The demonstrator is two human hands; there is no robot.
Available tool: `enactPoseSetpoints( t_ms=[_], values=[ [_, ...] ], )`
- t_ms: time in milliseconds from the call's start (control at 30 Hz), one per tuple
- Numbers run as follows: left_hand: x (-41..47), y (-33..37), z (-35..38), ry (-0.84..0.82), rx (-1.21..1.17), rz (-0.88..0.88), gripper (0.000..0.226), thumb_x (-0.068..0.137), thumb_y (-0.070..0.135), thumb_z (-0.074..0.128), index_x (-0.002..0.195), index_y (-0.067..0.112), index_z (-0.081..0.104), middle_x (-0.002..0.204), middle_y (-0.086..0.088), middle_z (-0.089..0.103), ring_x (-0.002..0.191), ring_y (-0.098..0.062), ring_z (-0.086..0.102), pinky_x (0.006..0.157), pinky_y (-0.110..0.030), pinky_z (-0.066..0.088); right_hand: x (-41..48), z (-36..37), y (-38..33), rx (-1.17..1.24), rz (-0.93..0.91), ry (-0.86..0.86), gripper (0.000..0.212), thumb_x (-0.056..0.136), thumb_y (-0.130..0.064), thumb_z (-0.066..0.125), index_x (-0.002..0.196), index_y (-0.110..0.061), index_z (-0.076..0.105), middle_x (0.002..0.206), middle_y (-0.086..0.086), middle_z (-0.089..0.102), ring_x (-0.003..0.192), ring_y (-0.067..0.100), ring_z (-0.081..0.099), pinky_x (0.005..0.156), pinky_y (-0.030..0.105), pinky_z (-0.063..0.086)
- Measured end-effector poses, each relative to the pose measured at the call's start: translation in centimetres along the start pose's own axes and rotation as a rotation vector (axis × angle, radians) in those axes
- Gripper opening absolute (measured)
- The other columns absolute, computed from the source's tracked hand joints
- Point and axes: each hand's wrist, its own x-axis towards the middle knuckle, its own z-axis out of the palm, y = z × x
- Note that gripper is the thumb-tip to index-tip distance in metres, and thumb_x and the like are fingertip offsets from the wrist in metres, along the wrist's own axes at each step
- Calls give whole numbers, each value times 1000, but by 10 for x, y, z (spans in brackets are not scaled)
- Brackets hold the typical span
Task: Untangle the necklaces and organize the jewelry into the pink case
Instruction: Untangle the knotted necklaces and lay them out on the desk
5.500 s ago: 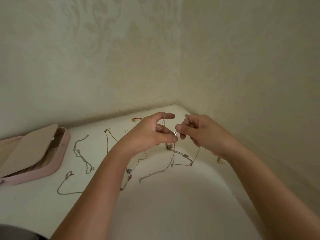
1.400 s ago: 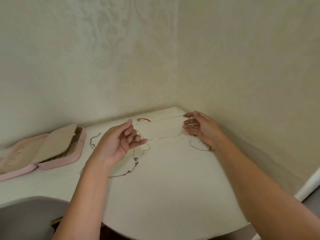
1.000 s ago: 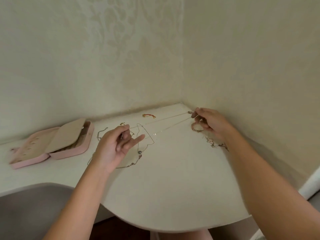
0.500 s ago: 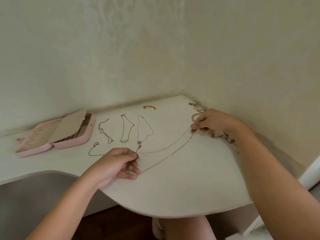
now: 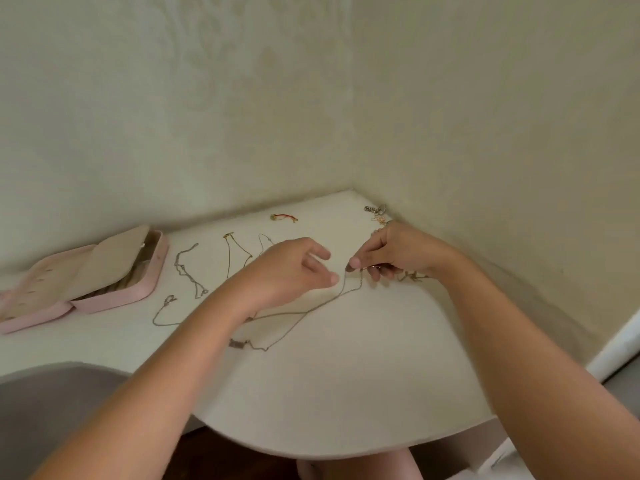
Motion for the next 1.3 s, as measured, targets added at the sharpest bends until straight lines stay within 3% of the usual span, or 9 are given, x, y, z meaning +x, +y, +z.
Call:
enactPoseSetpoints(
  t_ms=[100,233,367,500,600,700,900,1133,1300],
  values=[
    [35,6,17,-109,-101,9,43,80,26,76,119,20,59,94,11,72,97,-4,64,87,-22,45,1,0,1,37,3,35,12,84,-25,72,82,-14,76,56,-2,61,45,7,46,44,17,34],
    [58,-4,27,-151,-398,28,18,86,3,68,103,6,65,86,-6,69,84,-17,68,89,-30,55,3,-2,6,98,3,73,13,86,-23,70,80,-12,74,54,-4,62,45,6,48,43,18,36],
    [66,-13,34,-142,-534,47,15,97,7,52,88,3,63,72,-4,59,64,-13,63,71,-27,58,4,-8,6,168,-25,94,17,87,-16,69,95,-2,73,60,-1,64,48,7,52,45,16,39],
    [65,-16,46,0,-718,-5,26,101,9,41,81,11,58,64,3,43,48,-7,31,41,-16,24,4,-13,12,203,27,72,16,90,-7,63,106,-7,68,78,4,73,62,10,65,55,17,48],
    [67,-17,56,133,-779,16,33,101,10,39,75,18,57,76,0,48,48,-6,25,42,-18,15,6,-12,16,173,55,21,14,92,0,58,101,-8,65,86,7,72,67,12,69,58,19,52],
    [67,-16,61,196,-784,39,30,102,10,38,78,16,56,82,3,64,52,-7,34,46,-20,24,7,-11,17,176,53,65,9,90,1,60,92,-5,66,83,8,71,64,12,67,57,19,53],
    [71,-15,63,201,-997,19,29,104,8,30,79,9,45,63,-14,66,43,-15,39,43,-22,27,9,-12,15,152,1,182,5,83,-3,70,84,-8,70,70,0,69,62,7,64,65,19,52],
    [71,-18,65,279,-883,48,28,103,9,32,81,9,51,48,5,45,47,-13,25,52,-29,12,7,-14,17,113,21,208,6,83,-15,72,79,-18,69,93,6,74,93,22,63,96,58,42],
    [68,-16,65,301,-862,57,28,104,11,33,82,11,51,47,5,37,42,-9,22,42,-18,15,5,-15,12,460,-94,166,10,92,1,55,84,-5,56,78,7,69,85,19,68,92,35,51]
  ],
)
